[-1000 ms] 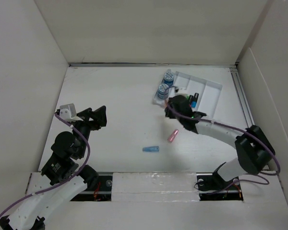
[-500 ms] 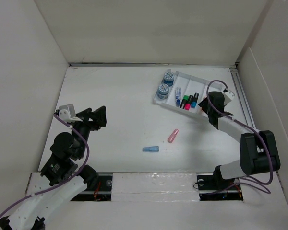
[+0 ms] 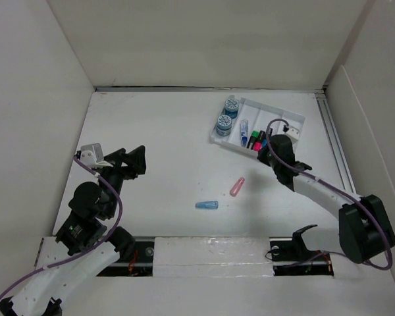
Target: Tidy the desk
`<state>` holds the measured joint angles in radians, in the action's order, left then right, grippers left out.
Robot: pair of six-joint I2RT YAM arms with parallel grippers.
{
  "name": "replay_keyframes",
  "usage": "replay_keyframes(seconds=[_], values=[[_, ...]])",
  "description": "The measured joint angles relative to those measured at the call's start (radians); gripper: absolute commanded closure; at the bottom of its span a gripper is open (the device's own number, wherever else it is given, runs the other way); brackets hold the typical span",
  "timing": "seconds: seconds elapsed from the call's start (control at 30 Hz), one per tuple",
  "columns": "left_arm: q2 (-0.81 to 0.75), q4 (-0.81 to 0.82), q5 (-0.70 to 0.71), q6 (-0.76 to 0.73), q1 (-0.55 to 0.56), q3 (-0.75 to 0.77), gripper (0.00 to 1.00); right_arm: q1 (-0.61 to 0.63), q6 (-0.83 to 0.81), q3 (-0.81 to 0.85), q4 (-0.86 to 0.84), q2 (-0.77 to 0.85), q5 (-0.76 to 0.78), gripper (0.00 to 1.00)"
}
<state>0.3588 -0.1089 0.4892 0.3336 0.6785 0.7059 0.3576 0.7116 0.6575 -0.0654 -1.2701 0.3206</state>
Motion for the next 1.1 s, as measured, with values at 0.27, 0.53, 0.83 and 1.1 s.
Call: replay_keyframes(seconds=[0.27, 0.53, 0.83, 1.1], values=[[0.0, 0.0, -0.002, 0.0, 0.0, 0.0, 0.33, 0.212, 0.008, -0.051, 0.149, -0.035, -0.065, 0.29], [-0.002, 0.0, -0.004, 0.0, 0.0, 0.0, 0.33, 0.356, 0.06, -0.021, 0.162, -0.151, -0.084, 0.4], [-0.02, -0.001, -0.006, 0.0, 0.0, 0.0, 0.33, 0.38, 0.097, 0.037, 0.145, -0.239, -0.042, 0.56], [-0.022, 0.0, -0.007, 0.0, 0.0, 0.0, 0.33, 0.445, 0.061, 0.131, 0.206, -0.321, 0.065, 0.57]])
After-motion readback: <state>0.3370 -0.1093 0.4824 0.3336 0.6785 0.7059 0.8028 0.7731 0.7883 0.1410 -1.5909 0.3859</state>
